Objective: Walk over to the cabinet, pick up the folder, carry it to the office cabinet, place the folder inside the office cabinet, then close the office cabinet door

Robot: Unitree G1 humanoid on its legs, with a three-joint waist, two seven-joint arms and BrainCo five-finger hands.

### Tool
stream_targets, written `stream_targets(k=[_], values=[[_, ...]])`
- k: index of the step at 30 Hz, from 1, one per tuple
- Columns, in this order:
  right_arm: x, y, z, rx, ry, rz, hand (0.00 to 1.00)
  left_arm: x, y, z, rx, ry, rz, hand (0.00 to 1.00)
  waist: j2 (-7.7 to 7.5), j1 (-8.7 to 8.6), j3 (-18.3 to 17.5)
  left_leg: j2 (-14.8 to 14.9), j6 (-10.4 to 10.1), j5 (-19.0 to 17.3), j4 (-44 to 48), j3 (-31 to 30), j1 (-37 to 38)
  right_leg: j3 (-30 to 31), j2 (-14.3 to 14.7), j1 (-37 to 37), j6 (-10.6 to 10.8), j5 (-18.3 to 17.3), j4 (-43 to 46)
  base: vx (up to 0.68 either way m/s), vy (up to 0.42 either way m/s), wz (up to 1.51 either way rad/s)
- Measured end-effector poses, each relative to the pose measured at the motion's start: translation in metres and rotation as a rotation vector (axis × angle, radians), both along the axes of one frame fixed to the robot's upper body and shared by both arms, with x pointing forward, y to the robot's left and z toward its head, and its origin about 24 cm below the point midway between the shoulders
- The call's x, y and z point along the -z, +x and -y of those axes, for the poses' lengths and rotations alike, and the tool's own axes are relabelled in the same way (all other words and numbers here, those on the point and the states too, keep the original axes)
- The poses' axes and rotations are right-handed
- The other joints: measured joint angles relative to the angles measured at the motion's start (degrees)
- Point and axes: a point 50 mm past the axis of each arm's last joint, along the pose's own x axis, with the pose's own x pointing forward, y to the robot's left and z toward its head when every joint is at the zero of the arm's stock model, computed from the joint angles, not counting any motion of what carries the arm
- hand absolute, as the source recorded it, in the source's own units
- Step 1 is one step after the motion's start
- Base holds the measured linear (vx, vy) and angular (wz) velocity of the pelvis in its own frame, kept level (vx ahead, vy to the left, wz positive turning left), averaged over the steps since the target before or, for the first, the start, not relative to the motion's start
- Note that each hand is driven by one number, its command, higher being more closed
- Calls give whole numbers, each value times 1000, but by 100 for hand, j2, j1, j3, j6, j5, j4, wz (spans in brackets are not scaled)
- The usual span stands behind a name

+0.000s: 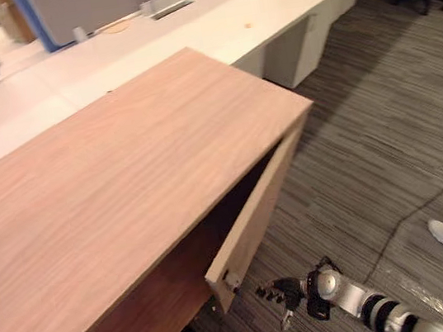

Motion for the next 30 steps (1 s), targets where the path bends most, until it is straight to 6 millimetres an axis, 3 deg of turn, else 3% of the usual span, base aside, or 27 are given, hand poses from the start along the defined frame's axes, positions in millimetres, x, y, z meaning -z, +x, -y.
stream_targets(k=[2, 5, 8, 9, 11, 12, 13, 14, 17, 18, 19, 21, 22, 23, 25, 30], values=[[13, -10, 30, 458, -34, -10, 0, 0, 10, 5, 43, 2, 15, 0, 110, -17, 14, -233, 7, 465, -489, -348, 173, -294, -178, 125, 76, -55, 143, 163, 133, 69], [26, -42, 58, 830, -80, -70, 0, -4, 29, 6, 115, 20, 47, 0, 108, -76, 17, -552, 54, 609, -602, -829, 213, -804, -527, 447, 111, -19, 397, 205, 145, 96], [36, -73, 69, 976, -113, -139, 0, -6, 36, 7, 226, 44, 46, 0, 110, -168, 11, -854, 123, 592, -582, -1200, 397, -1191, -985, 883, 190, -63, 891, 265, 192, 100], [40, -87, 72, 1009, -130, -163, 0, -6, 39, 10, 311, 59, 38, 0, 129, -227, -10, -1020, 212, 559, -542, -1498, 469, -1237, -1337, 1041, 200, -71, 1409, 184, 178, 96], [43, -97, 71, 1029, -127, -183, 0, -7, 42, 13, 416, 76, 25, 0, 173, -343, -36, -1132, 370, 460, -458, -1939, 475, -695, -1744, 1005, 171, -71, 2329, 160, 204, 129], [47, -109, 61, 1064, -96, -213, 0, -8, 49, 15, 488, 90, 29, 0, 226, -458, -20, -1086, 429, 426, -431, -2354, 453, 955, -1545, 619, 231, -1059, 2730, 72, 140, 139], [49, -112, 57, 1070, -84, -221, 0, -8, 53, 16, 508, 93, 33, 0, 230, -487, -15, -1075, 435, 423, -403, -2516, 426, 1698, -1293, 485, 231, -1378, 2706, -12, 6, 172], [52, -122, 47, 1110, -48, -243, 0, -10, 60, 17, 548, 103, 44, 0, 232, -568, -11, -1097, 481, 390, -368, -3001, 352, 3355, -644, 258, 301, -1891, 2571, -21, -72, 124], [50, -120, 47, 1161, -3, -209, 0, -13, 73, 18, 584, 118, 72, 0, 225, -750, 52, -1144, 438, 414, -380, -3718, 260, 5049, 190, 0, 622, -2264, 2282, -30, -158, 141], [50, -120, 46, 1168, 6, -208, 0, -13, 75, 18, 589, 122, 76, 0, 202, -773, 66, -1155, 436, 415, -390, -3824, 249, 5246, 294, -18, 625, -2264, 2148, -96, -224, 109], [50, -120, 41, 1164, 17, -215, 0, -14, 75, 13, 592, 135, 74, 0, 50, -788, 54, -1252, 402, 430, -456, -3946, 239, 5428, 383, -59, 616, -2229, 1790, -114, -284, 109], [50, -120, 41, 1163, 21, -214, 0, -10, 67, 16, 580, 114, 48, 0, 122, -787, -39, -1106, 261, 522, -610, -4043, 316, 5170, 458, -114, 503, -2304, 1895, -45, -268, 71], [50, -120, 43, 1155, 16, -207, 0, -7, 59, 18, 557, 101, 32, 0, 221, -776, -67, -905, 132, 617, -585, -3715, 288, 5099, 592, -98, 457, -2302, 1855, 67, -196, 15], [50, -120, 43, 1142, 8, -206, 0, -5, 52, 17, 517, 94, 17, 0, 229, -775, -79, -752, 9, 640, -607, -3585, 277, 5041, 723, -49, 400, -2270, 1762, 74, -189, 7], [51, -122, 40, 1128, 3, -217, 0, -4, 44, 11, 478, 93, -7, 0, 143, -776, -129, -608, -143, 624, -609, -3598, 210, 4999, 868, -1, 315, -2203, 1557, 96, -140, 7], [53, -126, 38, 1130, 4, -232, 0, -2, 38, 3, 445, 99, -33, 0, 23, -835, -240, -606, -236, 669, -609, -3804, 79, 4608, 950, 335, 227, -2063, 1137, 128, -60, 35]])
